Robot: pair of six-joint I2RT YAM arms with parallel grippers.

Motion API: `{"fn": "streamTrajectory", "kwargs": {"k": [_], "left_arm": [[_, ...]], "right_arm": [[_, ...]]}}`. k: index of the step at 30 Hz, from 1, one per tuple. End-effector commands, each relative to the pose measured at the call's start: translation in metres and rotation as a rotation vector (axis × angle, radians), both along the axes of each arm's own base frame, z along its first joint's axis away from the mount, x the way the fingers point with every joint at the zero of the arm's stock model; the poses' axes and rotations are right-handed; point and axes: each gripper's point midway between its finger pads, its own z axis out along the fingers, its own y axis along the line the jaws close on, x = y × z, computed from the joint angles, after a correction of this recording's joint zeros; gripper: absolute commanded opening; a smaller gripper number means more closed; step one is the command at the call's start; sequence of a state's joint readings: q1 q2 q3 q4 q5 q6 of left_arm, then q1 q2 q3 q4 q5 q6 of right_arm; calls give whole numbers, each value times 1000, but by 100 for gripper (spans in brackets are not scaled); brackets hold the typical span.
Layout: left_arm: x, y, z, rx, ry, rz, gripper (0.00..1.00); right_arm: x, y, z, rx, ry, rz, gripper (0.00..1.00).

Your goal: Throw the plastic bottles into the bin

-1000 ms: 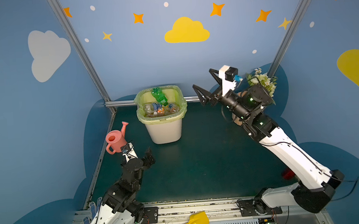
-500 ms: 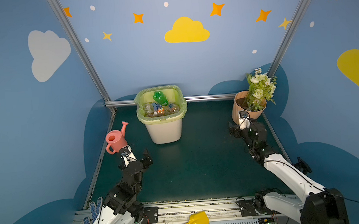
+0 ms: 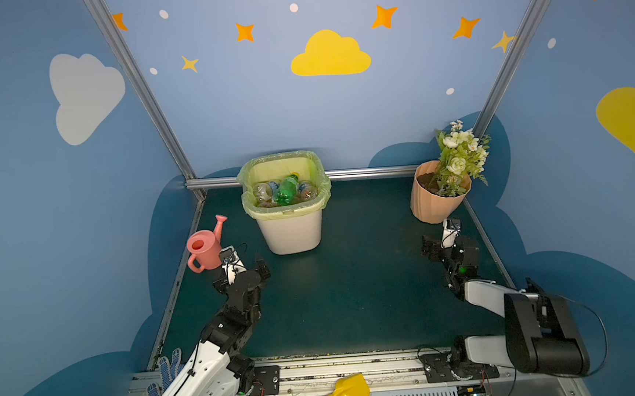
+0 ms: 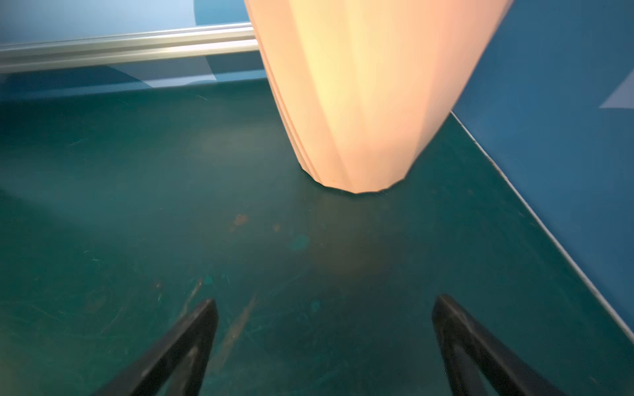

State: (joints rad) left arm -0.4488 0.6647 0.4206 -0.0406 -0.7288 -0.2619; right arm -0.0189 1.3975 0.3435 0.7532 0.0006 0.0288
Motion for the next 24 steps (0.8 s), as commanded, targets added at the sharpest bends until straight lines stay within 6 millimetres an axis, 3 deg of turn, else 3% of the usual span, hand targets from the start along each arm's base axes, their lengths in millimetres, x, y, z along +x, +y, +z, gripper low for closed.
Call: {"fn": "streamTrajectory", "kwargs": {"k": [1, 3, 6, 9, 15, 19, 24], "left_arm": [[6, 12, 15, -16, -49, 72, 100], [10, 19, 15, -2, -45, 100, 100], [17, 29, 10, 9, -49, 128, 100], [25, 50, 4, -11, -103, 196, 100], [51, 80, -32, 20, -4, 239, 100], [67, 71, -49, 86, 10, 146, 100], [87, 49, -44, 101, -5, -18, 100]], "right_arm": [[12, 18, -1, 31, -107, 97, 97], [18, 27, -7, 22, 26, 153, 97], [19, 26, -7, 8, -25, 127, 97], [17, 27, -9, 3, 31, 136, 97], [18, 28, -8, 3, 18, 139, 97], [18, 27, -9, 2, 22, 136, 97], [18, 27, -8, 1, 20, 138, 97]]}}
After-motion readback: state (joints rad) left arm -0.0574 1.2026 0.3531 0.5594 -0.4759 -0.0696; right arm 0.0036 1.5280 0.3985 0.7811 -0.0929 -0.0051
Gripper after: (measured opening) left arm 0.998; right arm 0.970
